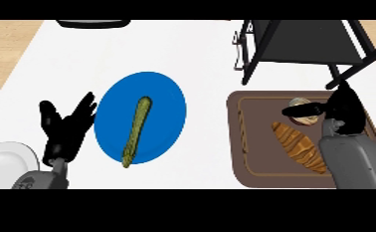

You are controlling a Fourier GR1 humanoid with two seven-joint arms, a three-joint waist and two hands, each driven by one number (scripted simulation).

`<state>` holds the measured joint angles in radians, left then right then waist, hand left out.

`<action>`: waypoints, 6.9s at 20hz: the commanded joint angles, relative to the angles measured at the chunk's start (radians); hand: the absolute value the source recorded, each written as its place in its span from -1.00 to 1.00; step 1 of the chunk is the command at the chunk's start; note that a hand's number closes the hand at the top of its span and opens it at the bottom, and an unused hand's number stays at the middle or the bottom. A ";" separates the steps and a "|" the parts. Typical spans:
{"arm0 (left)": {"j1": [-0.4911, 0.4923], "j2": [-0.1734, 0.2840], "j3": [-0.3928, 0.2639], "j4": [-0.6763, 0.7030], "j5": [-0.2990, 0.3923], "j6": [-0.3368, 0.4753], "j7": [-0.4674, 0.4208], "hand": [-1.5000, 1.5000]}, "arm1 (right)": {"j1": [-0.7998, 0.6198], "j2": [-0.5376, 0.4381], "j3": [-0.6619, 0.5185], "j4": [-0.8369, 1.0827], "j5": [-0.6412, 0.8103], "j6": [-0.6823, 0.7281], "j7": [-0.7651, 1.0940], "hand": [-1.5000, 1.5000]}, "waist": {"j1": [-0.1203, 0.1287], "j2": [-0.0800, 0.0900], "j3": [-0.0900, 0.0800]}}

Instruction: Pick the cupcake from the tray and place it in the tiered shelf

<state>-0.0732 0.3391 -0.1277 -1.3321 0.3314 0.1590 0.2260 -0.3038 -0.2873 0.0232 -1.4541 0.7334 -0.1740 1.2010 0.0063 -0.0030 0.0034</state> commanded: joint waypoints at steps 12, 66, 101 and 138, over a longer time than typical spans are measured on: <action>0.031 -0.013 0.042 -0.036 -0.031 -0.025 0.042 0.00 | -0.024 0.095 -0.119 0.199 0.135 -0.074 -0.027 -1.00 | -0.002 0.003 -0.003; 0.010 -0.086 0.110 0.030 -0.104 -0.095 0.036 0.00 | -0.652 -0.063 -0.266 -0.416 -0.241 0.680 -0.237 1.00 | -0.008 0.003 -0.004; 0.041 -0.108 0.137 -0.018 -0.144 -0.144 0.047 0.00 | -0.995 -0.287 -0.248 0.760 -0.045 0.343 -0.996 1.00 | 0.019 0.010 -0.004; 0.005 -0.131 0.169 0.011 -0.165 -0.150 0.059 0.00 | -1.115 -0.443 -0.589 0.937 -0.284 -0.011 -0.926 -1.00 | 0.008 0.011 -0.005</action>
<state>-0.0549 0.2236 0.0460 -1.3688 0.1746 0.0072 0.2930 -1.3960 -0.6734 -0.5719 -0.5283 0.4156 -0.1044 0.2226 0.0170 0.0037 0.0023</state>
